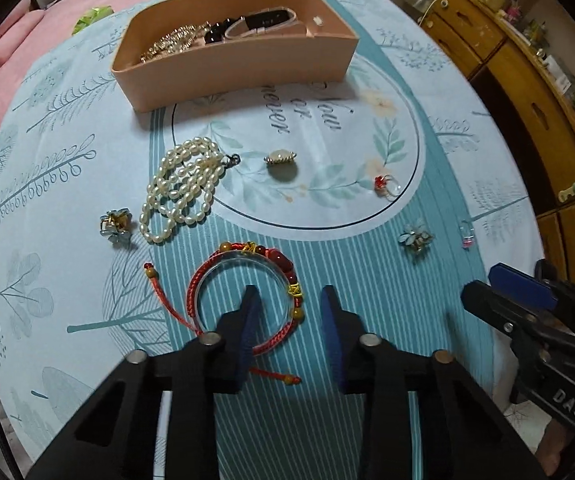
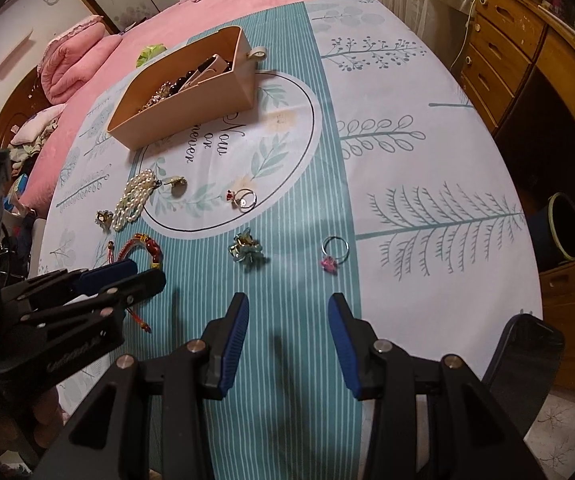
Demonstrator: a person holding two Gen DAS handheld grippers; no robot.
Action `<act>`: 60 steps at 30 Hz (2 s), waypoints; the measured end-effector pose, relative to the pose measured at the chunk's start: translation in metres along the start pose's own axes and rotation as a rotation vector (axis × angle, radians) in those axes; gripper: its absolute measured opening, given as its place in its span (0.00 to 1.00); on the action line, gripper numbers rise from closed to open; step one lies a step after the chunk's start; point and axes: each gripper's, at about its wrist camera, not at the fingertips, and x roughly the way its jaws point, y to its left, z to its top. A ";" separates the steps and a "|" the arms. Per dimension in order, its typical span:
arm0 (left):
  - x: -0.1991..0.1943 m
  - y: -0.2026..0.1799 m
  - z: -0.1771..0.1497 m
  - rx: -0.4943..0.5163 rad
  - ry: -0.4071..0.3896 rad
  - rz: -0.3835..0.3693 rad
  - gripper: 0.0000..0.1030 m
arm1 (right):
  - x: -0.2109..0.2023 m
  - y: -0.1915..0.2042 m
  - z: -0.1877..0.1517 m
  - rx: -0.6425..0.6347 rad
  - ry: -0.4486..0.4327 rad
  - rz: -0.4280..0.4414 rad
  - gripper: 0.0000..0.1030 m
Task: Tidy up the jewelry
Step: 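Grasp the red string bracelet with the left gripper while the right grasps the flower charm, then carry the red bracelet and charm into the peach box and release both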
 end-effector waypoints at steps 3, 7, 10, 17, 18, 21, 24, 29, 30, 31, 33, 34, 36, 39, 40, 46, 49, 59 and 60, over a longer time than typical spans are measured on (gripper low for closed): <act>0.007 -0.010 0.007 0.009 0.008 0.036 0.24 | 0.001 -0.003 -0.001 0.004 0.003 0.003 0.40; 0.013 -0.016 0.017 -0.017 0.019 0.079 0.24 | 0.002 -0.005 0.000 0.005 0.003 0.003 0.40; 0.017 -0.021 0.023 -0.017 0.015 0.108 0.15 | 0.004 -0.005 0.001 0.003 0.003 0.003 0.40; 0.016 -0.025 0.023 -0.027 -0.001 0.087 0.07 | 0.010 0.000 0.005 -0.002 0.012 0.017 0.41; 0.015 -0.023 0.021 -0.026 -0.006 0.081 0.07 | 0.010 0.002 0.006 -0.006 0.011 0.020 0.41; 0.004 -0.013 0.015 -0.038 -0.035 0.050 0.07 | 0.010 0.009 0.009 -0.030 0.004 0.035 0.41; -0.007 0.001 0.011 -0.075 -0.052 0.017 0.07 | 0.013 0.016 0.013 -0.056 0.001 0.042 0.41; -0.023 0.022 0.007 -0.145 -0.077 -0.010 0.07 | 0.023 0.025 0.023 -0.094 -0.001 0.043 0.40; -0.026 0.025 0.006 -0.156 -0.080 -0.015 0.07 | 0.025 0.026 0.024 -0.101 0.001 0.042 0.40; -0.028 0.027 0.004 -0.164 -0.083 -0.016 0.07 | 0.027 0.028 0.025 -0.109 0.001 0.042 0.40; -0.030 0.034 0.000 -0.175 -0.093 -0.018 0.07 | 0.031 0.033 0.026 -0.135 0.000 0.030 0.40; -0.031 0.037 -0.003 -0.176 -0.096 -0.015 0.07 | 0.033 0.035 0.026 -0.148 0.002 0.024 0.40; -0.033 0.040 -0.008 -0.180 -0.100 -0.009 0.07 | 0.034 0.040 0.025 -0.181 -0.008 0.011 0.40; -0.039 0.049 -0.015 -0.190 -0.102 -0.011 0.07 | 0.035 0.044 0.024 -0.213 -0.017 -0.011 0.35; -0.040 0.050 -0.016 -0.190 -0.104 -0.009 0.07 | 0.036 0.045 0.024 -0.224 -0.018 -0.018 0.22; -0.047 0.057 -0.017 -0.204 -0.121 -0.011 0.07 | 0.035 0.046 0.024 -0.229 -0.012 -0.013 0.22; -0.055 0.058 -0.013 -0.198 -0.143 -0.007 0.07 | 0.029 0.044 0.024 -0.206 -0.018 0.009 0.22; -0.094 0.080 0.041 -0.217 -0.275 -0.022 0.07 | -0.009 0.055 0.061 -0.167 -0.112 0.095 0.22; -0.096 0.083 0.047 -0.224 -0.286 -0.028 0.07 | -0.011 0.056 0.065 -0.163 -0.121 0.105 0.22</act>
